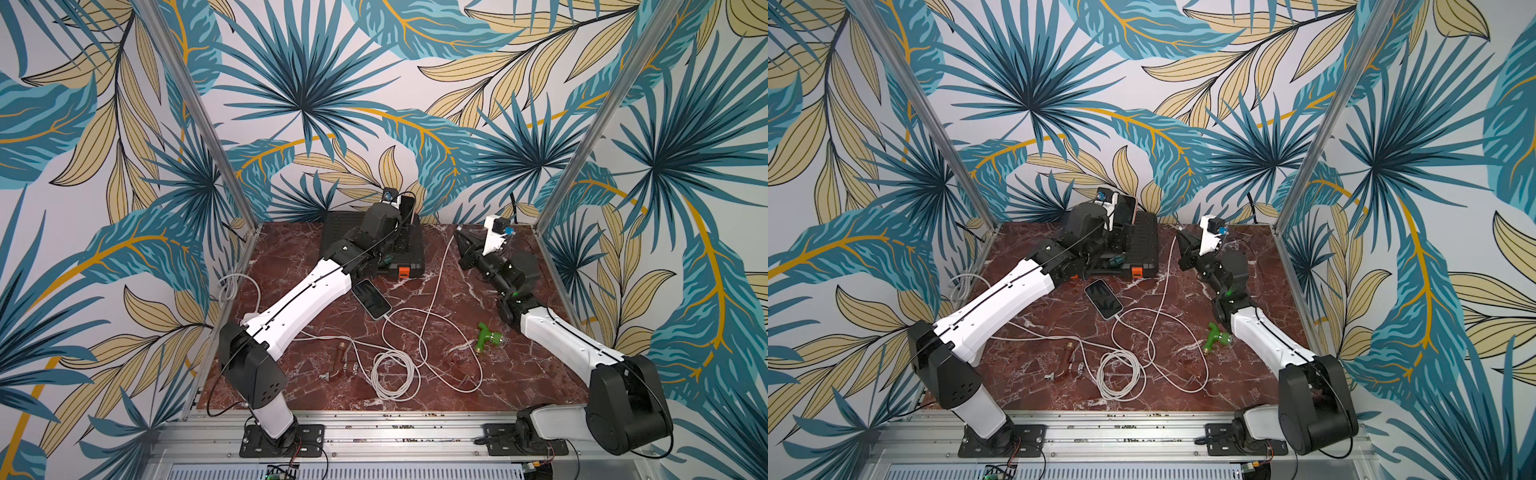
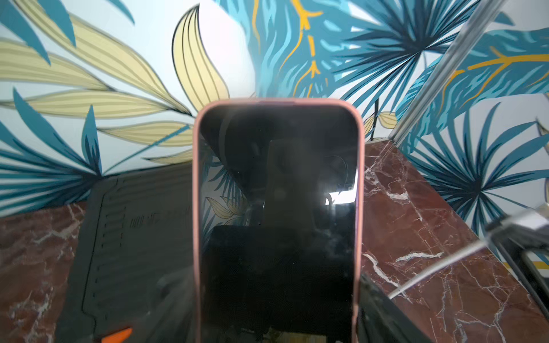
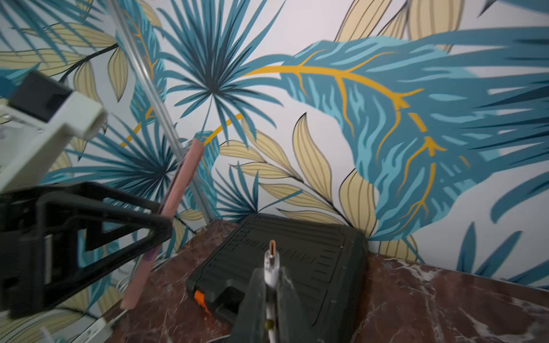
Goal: Plug the charging cable into the phone
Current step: Insert the charging cable into the phone.
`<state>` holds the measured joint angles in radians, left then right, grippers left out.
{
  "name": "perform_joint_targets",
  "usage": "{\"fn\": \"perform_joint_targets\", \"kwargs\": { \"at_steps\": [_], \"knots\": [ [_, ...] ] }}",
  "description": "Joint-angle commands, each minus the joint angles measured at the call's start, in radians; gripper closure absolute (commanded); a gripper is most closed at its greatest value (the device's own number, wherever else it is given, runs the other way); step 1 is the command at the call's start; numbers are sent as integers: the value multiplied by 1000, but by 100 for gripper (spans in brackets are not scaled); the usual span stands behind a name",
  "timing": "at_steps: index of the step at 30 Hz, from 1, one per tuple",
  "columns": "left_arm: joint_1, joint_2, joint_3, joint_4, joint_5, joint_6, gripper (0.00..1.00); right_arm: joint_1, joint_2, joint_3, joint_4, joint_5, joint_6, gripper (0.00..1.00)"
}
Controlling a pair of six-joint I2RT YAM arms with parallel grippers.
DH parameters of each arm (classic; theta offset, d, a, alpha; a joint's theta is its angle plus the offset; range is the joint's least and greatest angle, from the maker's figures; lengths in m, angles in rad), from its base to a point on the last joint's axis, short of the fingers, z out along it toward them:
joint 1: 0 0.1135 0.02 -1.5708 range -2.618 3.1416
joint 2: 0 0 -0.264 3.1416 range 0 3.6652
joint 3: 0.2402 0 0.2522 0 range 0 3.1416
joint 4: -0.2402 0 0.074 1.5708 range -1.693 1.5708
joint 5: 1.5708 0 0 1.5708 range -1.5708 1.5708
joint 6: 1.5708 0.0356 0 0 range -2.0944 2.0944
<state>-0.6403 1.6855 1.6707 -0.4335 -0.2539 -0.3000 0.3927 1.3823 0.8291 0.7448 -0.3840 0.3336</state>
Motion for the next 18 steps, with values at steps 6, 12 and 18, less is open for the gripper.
{"fn": "perform_joint_targets", "kwargs": {
  "at_steps": [6,12,18],
  "knots": [
    [22,-79,-43,140,-17,-273,61,56,73,-28,-94,-417,43,100],
    [21,-53,-58,145,-40,-348,62,121,160,17,-149,-462,82,100],
    [21,-40,-78,172,-43,-370,62,148,211,67,-137,-479,139,100]
  ]
}}
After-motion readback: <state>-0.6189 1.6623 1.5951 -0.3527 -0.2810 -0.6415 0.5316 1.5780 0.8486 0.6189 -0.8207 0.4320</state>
